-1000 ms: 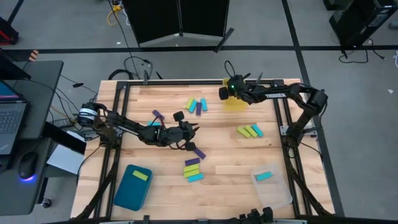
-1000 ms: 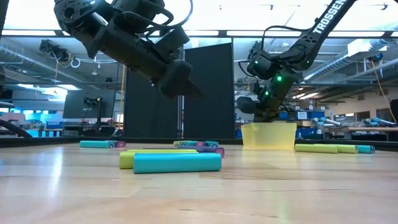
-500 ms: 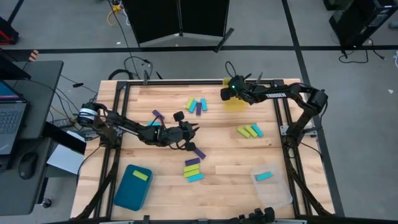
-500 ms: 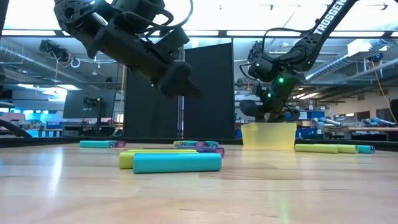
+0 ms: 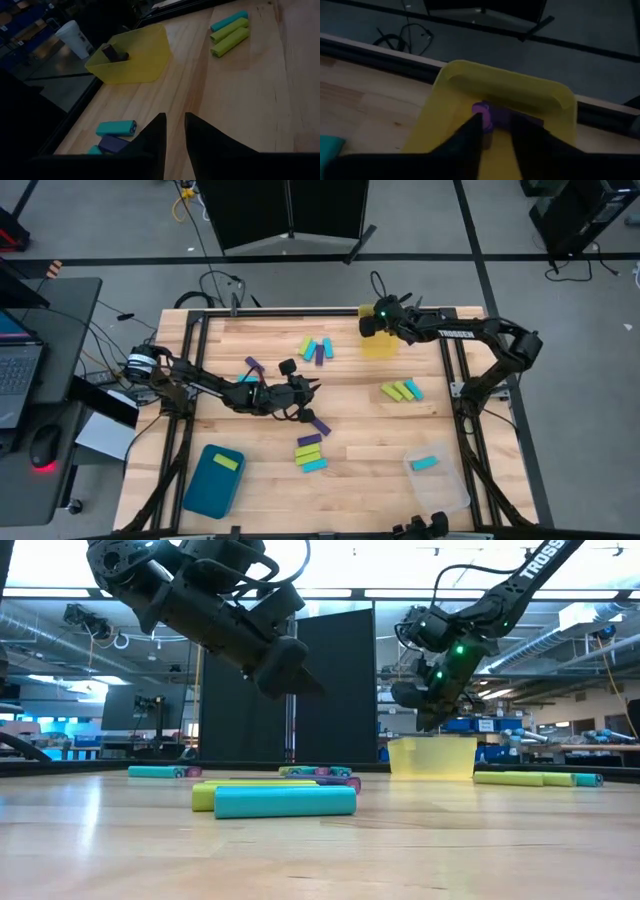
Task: Sort blocks
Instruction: Put the violet block into the transparent yellow bin
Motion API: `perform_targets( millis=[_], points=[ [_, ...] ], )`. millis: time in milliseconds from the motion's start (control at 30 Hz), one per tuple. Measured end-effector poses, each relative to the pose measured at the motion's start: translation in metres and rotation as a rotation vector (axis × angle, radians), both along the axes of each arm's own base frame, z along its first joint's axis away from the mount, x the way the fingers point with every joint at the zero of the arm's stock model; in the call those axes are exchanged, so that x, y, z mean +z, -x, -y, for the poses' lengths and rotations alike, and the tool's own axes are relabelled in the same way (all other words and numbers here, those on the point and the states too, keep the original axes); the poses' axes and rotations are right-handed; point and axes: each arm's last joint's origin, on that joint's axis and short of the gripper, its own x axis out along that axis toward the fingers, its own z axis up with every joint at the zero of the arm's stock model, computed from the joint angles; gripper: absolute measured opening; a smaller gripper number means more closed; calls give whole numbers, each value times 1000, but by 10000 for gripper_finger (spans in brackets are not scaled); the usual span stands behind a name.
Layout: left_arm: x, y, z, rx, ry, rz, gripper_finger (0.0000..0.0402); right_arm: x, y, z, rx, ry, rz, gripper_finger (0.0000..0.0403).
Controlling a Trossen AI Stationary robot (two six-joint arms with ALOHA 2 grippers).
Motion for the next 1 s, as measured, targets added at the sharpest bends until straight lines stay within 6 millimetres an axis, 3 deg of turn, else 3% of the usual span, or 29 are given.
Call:
perform_targets(
  millis=[133, 333, 600, 1000],
  points=[
    [0, 0, 0, 0, 0, 0, 76, -5, -1, 4, 16, -7, -9, 14],
    [0, 0, 0, 0, -1, -2, 76, -3, -4, 3, 35, 15, 9, 29],
    [0, 0, 0, 1, -2, -3, 76, -4, -3, 6, 85, -21, 36, 11],
    [0, 0, 0, 0, -3, -4, 76, -11, 10, 11, -22, -62, -39, 12]
  ],
)
